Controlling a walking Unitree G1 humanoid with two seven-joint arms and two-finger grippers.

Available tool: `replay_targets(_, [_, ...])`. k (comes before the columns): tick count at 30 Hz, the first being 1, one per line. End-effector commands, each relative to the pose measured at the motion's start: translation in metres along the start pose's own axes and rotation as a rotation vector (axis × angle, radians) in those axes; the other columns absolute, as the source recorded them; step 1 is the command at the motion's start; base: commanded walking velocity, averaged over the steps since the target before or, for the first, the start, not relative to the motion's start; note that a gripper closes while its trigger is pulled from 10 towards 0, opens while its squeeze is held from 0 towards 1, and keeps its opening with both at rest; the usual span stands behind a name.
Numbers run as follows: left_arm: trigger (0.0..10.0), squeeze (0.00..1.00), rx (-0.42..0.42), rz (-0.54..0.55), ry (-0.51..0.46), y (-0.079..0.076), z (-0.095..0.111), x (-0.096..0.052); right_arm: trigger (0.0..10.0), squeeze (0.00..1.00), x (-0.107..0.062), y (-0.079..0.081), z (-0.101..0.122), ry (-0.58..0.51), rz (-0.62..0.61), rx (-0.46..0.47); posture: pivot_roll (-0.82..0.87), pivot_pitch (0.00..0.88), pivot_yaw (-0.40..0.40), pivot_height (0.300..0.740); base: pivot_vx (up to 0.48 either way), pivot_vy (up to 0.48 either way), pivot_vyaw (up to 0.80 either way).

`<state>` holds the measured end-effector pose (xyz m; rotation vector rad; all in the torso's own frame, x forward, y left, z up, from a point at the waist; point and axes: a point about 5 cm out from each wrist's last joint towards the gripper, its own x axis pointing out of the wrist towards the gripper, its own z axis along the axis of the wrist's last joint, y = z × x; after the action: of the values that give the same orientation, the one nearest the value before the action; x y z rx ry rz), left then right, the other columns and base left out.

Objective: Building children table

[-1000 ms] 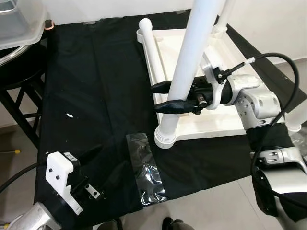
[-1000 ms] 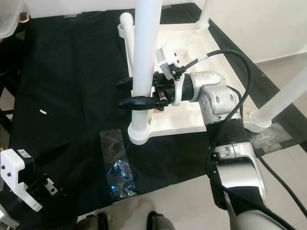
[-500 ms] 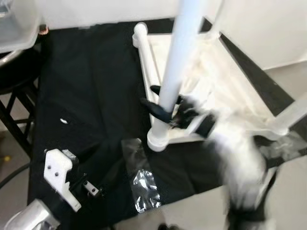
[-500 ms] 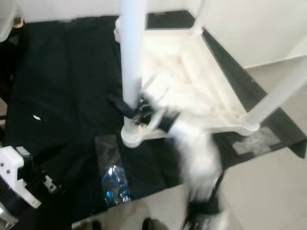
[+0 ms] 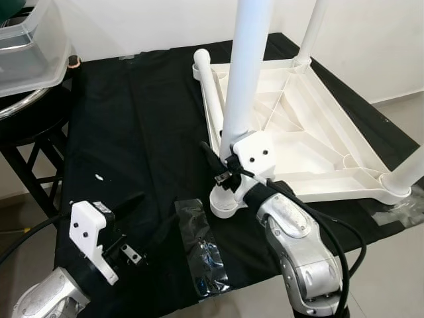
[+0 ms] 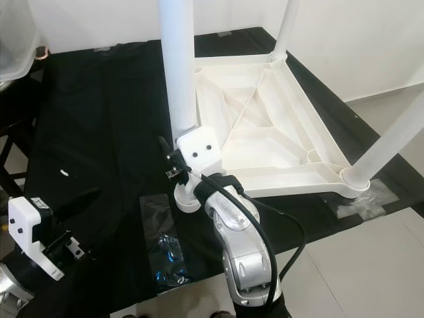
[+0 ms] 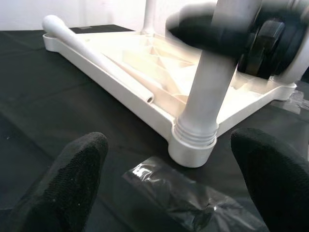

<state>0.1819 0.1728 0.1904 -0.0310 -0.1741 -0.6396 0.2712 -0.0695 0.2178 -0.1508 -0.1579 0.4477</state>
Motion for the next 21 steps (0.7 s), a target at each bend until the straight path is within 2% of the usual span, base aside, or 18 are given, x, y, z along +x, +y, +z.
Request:
replay_targets(1, [10.0,0.0,-0.002,0.002,0.015,0.001,-0.003,-0.002,10.0,1.0,-0.002,-0.002,-0.024,0.119,0.004,0.021,0.07,0.217,-0.032,0.74,0.0,0.0,0.0])
replay_targets(2, [10.0,0.0,-0.002,0.002,0.015,0.001,-0.003,-0.002,10.0,1.0,-0.002,-0.002,-0.024,0.119,0.004,0.021,0.07,0.217,-0.032,0.74,0.0,0.0,0.0])
replay_targets(3, [10.0,0.0,-0.002,0.001,0.014,0.001,-0.003,-0.001,10.0,1.0,0.003,0.0,-0.01,0.04,0.098,0.017,0.06,0.219,-0.03,0.74,0.0,0.0,0.0])
replay_targets(4, [10.0,0.0,-0.002,0.001,0.014,0.001,-0.003,-0.001,10.0,1.0,0.003,0.0,-0.01,0.04,0.098,0.017,0.06,0.219,-0.03,0.74,0.0,0.0,0.0])
replay_targets(6, [10.0,0.0,-0.006,-0.003,0.013,0.0,-0.004,0.0,10.0,1.0,0.009,-0.008,0.003,-0.029,0.257,0.003,0.06,0.222,-0.034,0.74,0.0,0.0,0.0])
replay_targets(9, [10.0,0.0,-0.008,-0.005,0.013,-0.001,-0.004,0.001,10.0,1.0,0.011,-0.014,0.008,-0.045,0.323,-0.016,0.06,0.225,-0.035,0.74,0.0,0.0,0.0])
replay_targets(10, [10.0,0.0,-0.009,-0.006,0.011,-0.002,-0.004,0.001,10.0,0.65,0.013,-0.02,0.01,-0.054,0.392,-0.038,0.07,0.23,-0.037,0.74,0.0,0.0,0.0])
replay_targets(11, [10.0,0.0,-0.01,-0.006,0.011,-0.002,-0.004,0.001,10.0,0.0,0.014,-0.026,0.012,-0.057,0.447,-0.054,0.07,0.232,-0.039,0.74,0.0,0.0,0.0])
replay_targets(12, [10.0,0.0,-0.01,-0.005,0.012,-0.003,-0.004,0.0,10.0,0.0,0.017,-0.035,0.014,-0.058,0.526,-0.059,0.07,0.234,-0.039,0.74,0.0,0.0,0.0])
replay_targets(15, [10.0,0.0,-0.01,-0.004,0.013,-0.003,-0.004,0.0,10.0,0.0,0.018,-0.039,0.014,-0.06,0.55,-0.061,0.08,0.238,-0.041,0.74,0.0,0.0,0.0])
replay_targets(17, [10.0,0.0,-0.01,-0.007,0.013,-0.004,-0.003,0.0,10.0,0.0,0.031,-0.049,0.017,-0.073,0.538,-0.063,0.08,0.244,-0.044,0.74,0.0,0.0,0.0])
replay_targets(21, [10.0,0.0,-0.01,-0.011,0.012,-0.006,-0.001,0.0,10.0,0.0,0.046,-0.058,0.03,-0.126,0.588,-0.045,0.09,0.254,-0.042,0.74,0.0,0.0,0.0])
